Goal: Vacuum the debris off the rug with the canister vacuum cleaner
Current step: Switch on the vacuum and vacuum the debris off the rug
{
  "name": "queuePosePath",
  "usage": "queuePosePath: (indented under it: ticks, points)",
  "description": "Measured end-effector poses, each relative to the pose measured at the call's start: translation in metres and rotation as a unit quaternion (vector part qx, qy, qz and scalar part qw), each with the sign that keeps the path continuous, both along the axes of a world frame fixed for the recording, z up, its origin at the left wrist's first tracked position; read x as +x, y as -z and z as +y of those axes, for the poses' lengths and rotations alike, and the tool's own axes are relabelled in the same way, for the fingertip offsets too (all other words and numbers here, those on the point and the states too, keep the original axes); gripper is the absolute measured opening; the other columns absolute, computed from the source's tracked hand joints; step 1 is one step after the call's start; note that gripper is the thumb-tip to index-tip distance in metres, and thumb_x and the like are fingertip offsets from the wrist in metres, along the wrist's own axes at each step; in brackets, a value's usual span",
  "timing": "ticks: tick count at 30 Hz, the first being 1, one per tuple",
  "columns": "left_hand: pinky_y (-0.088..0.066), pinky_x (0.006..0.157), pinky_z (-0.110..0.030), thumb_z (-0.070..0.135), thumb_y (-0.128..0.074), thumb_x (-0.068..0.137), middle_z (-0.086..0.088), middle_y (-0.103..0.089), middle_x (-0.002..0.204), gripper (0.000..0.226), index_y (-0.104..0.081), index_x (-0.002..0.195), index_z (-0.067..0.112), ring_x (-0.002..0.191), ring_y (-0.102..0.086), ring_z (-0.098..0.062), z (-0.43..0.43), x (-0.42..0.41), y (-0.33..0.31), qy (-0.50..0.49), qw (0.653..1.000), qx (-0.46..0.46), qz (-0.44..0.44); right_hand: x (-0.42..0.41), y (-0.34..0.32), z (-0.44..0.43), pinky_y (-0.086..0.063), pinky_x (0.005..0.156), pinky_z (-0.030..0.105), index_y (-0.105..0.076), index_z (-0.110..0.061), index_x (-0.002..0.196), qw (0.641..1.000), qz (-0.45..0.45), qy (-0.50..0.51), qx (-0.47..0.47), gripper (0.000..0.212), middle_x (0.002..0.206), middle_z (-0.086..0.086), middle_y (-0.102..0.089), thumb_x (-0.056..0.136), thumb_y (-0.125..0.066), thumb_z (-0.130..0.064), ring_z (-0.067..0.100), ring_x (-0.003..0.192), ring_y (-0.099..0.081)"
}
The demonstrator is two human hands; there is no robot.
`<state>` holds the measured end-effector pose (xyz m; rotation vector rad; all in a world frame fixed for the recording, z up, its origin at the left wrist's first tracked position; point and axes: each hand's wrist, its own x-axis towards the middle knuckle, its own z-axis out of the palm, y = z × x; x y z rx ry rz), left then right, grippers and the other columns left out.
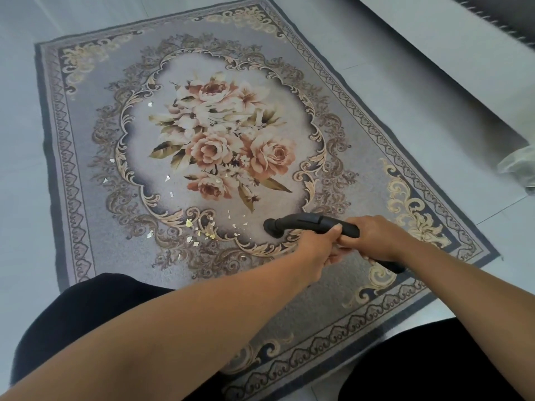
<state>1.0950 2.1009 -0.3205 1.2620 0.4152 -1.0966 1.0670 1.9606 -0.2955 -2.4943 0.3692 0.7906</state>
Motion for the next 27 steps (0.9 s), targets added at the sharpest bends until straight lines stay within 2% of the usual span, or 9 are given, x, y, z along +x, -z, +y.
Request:
queuePosePath:
  ticks: [2, 5, 8, 10, 13, 17, 21, 25, 27]
  points:
    - [-0.048, 0.054, -0.023, 0.022, -0.054, 0.099, -0.005, -0.068, 0.088, 0.027, -0.058, 0.119, 0.005, 0.054, -0.068, -0.01, 0.002, 0.002, -0.001, -0.023, 1.0, 0.014, -0.016, 0.005, 0.004, 0.004, -0.051, 0.055, 0.033, -0.059, -0.027, 0.085, 1.0, -0.015, 0.006, 0.003, 0.019, 0.062, -0.001, -0.064, 0.091, -0.058, -0.045, 0.016, 0.053, -0.062]
    - [-0.052, 0.051, -0.021, 0.026, -0.055, 0.098, -0.011, -0.07, 0.102, 0.031, -0.058, 0.122, 0.007, 0.073, -0.068, -0.018, 0.01, 0.013, 0.003, -0.063, 0.995, 0.049, -0.053, 0.019, 0.014, 0.019, -0.046, 0.056, 0.032, -0.059, -0.03, 0.085, 0.998, -0.065, -0.006, -0.024, 0.021, 0.067, -0.005, -0.063, 0.09, -0.055, -0.051, 0.015, 0.06, -0.061]
    - [-0.057, 0.066, -0.029, 0.029, -0.05, 0.1, -0.008, -0.069, 0.105, 0.032, -0.059, 0.124, 0.01, 0.092, -0.068, -0.024, 0.023, 0.019, 0.005, -0.113, 0.988, 0.077, -0.068, 0.035, 0.025, 0.043, -0.043, 0.056, 0.03, -0.061, -0.028, 0.09, 0.995, -0.095, -0.011, -0.024, 0.028, 0.071, -0.009, -0.06, 0.09, -0.05, -0.054, 0.013, 0.065, -0.059]
    - [-0.056, 0.074, -0.032, 0.028, -0.047, 0.101, -0.007, -0.069, 0.106, 0.032, -0.058, 0.126, 0.011, 0.095, -0.067, -0.024, 0.032, 0.022, 0.007, -0.151, 0.983, 0.08, -0.06, 0.043, 0.032, 0.058, -0.042, 0.056, 0.03, -0.06, -0.026, 0.086, 0.995, -0.092, -0.023, -0.031, 0.032, 0.071, -0.006, -0.06, 0.089, -0.048, -0.056, 0.018, 0.068, -0.06]
    - [-0.056, 0.08, -0.033, 0.028, -0.046, 0.102, -0.008, -0.068, 0.111, 0.029, -0.058, 0.123, 0.012, 0.099, -0.067, -0.025, 0.042, 0.021, 0.009, -0.157, 0.983, 0.081, -0.05, 0.049, 0.034, 0.065, -0.045, 0.056, 0.031, -0.057, -0.025, 0.079, 0.996, -0.071, -0.043, -0.039, 0.037, 0.072, -0.002, -0.062, 0.087, -0.048, -0.06, 0.019, 0.067, -0.061]
    - [-0.056, 0.073, -0.027, 0.031, -0.049, 0.101, -0.005, -0.071, 0.108, 0.032, -0.059, 0.123, 0.01, 0.084, -0.071, -0.017, 0.049, 0.009, 0.002, -0.127, 0.988, 0.072, -0.058, 0.046, 0.023, 0.059, -0.047, 0.059, 0.034, -0.056, -0.025, 0.079, 0.995, -0.051, -0.085, -0.028, 0.036, 0.075, 0.001, -0.064, 0.088, -0.05, -0.06, 0.018, 0.067, -0.061]
    - [-0.055, 0.074, -0.027, 0.027, -0.049, 0.101, -0.006, -0.07, 0.113, 0.032, -0.057, 0.126, 0.009, 0.078, -0.069, -0.014, 0.053, -0.007, -0.004, -0.118, 0.99, 0.067, -0.049, 0.033, 0.016, 0.057, -0.053, 0.066, 0.037, -0.055, -0.03, 0.075, 0.993, -0.038, -0.11, -0.028, 0.034, 0.076, 0.001, -0.066, 0.088, -0.05, -0.061, 0.021, 0.068, -0.063]
    - [-0.056, 0.061, -0.021, 0.025, -0.05, 0.1, -0.007, -0.07, 0.111, 0.032, -0.055, 0.128, 0.008, 0.063, -0.07, -0.008, 0.054, -0.019, -0.008, -0.12, 0.99, 0.07, -0.025, 0.024, 0.011, 0.055, -0.052, 0.062, 0.035, -0.064, -0.024, 0.09, 0.991, -0.015, -0.13, -0.014, 0.035, 0.075, 0.001, -0.067, 0.09, -0.053, -0.056, 0.016, 0.063, -0.062]
    - [-0.057, 0.061, -0.022, 0.024, -0.051, 0.1, -0.007, -0.07, 0.112, 0.032, -0.054, 0.128, 0.009, 0.061, -0.07, -0.008, 0.053, -0.023, -0.007, -0.124, 0.99, 0.071, -0.019, 0.023, 0.007, 0.054, -0.051, 0.059, 0.033, -0.065, -0.02, 0.092, 0.991, -0.004, -0.135, -0.001, 0.033, 0.072, 0.001, -0.066, 0.089, -0.056, -0.052, 0.014, 0.059, -0.06]
